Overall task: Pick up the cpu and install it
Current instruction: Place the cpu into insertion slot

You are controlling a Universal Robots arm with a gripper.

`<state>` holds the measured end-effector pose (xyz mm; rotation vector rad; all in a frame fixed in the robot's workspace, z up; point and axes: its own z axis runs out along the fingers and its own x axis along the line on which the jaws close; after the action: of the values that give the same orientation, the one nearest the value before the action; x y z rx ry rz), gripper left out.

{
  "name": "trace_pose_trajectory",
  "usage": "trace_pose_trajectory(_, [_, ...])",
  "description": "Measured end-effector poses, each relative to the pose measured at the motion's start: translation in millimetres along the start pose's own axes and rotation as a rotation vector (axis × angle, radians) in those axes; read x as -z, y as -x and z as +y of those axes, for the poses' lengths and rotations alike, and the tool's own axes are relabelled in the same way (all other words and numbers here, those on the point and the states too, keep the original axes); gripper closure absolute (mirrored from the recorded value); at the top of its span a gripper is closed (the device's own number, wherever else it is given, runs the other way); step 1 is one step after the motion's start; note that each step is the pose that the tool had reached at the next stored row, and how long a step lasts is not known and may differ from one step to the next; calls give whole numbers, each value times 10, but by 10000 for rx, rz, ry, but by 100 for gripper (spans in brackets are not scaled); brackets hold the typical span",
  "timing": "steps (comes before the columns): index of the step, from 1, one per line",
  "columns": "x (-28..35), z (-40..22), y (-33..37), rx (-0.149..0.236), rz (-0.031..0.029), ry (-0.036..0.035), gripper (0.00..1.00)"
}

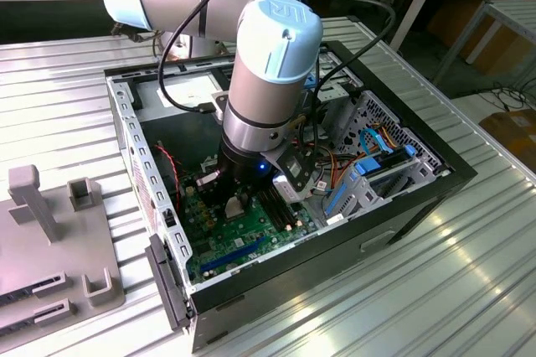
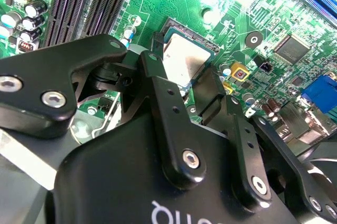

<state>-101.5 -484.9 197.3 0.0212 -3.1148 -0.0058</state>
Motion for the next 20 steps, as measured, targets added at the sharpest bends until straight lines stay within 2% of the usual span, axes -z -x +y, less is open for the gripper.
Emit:
trace_pose_trajectory(5, [-3,1,0,-1,-3,5,52])
trace_pose_trajectory(7, [-5,2,1,1,-3,8,40])
trace_pose_trajectory(20, [-4,1,-4,2,-1,4,40])
